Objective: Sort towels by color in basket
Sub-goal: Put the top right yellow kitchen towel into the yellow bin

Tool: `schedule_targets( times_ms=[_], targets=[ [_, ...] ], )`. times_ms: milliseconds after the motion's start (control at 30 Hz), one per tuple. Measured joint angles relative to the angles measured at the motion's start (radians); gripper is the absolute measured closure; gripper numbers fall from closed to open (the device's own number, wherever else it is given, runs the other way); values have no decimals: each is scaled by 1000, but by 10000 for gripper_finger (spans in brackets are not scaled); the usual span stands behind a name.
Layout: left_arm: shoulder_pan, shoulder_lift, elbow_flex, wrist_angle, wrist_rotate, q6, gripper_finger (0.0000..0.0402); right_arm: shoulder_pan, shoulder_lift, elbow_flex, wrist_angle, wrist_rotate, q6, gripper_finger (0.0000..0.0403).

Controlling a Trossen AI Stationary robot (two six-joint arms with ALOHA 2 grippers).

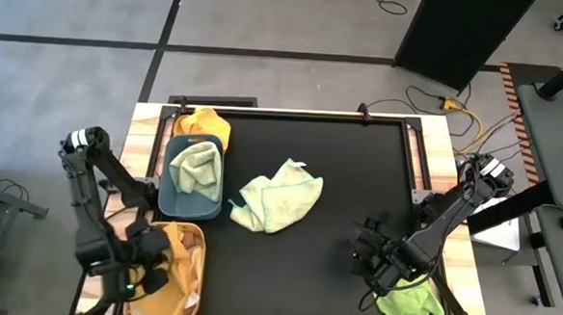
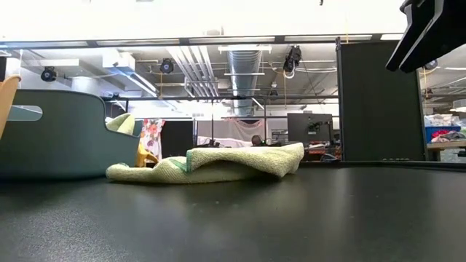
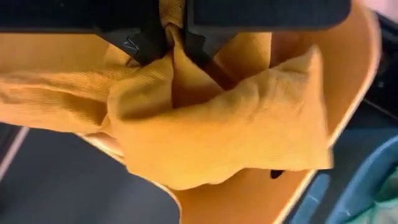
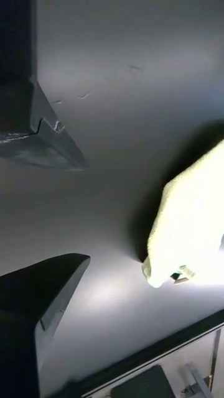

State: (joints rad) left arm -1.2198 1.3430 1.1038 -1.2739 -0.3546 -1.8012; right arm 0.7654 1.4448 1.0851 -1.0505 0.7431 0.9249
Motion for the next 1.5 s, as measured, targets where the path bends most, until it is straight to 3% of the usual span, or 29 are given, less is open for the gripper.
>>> schedule_targets(
  times_ms=[333,633,733,867,1067,1133,1333,1500],
  targets=[
    [196,0,-186,219,145,348,398,0,0,0,20,20,5,172],
    [208,0,-274,219,199,329,329,0,0,0,30,20,10,153],
    [210,0,-232,162,256,360,292,0,0,0,31,20,9,148],
    [208,-2,-80,30,290,378,255,0,0,0,31,20,2,148],
    [184,-4,200,-53,70,378,238,0,0,-1,37,20,2,159],
    [176,-4,255,-51,62,357,238,0,0,-1,38,20,3,161],
    [150,28,248,118,122,385,253,0,0,-11,39,20,10,152],
    [145,103,133,325,203,477,313,0,0,-19,39,20,11,145]
  ],
)
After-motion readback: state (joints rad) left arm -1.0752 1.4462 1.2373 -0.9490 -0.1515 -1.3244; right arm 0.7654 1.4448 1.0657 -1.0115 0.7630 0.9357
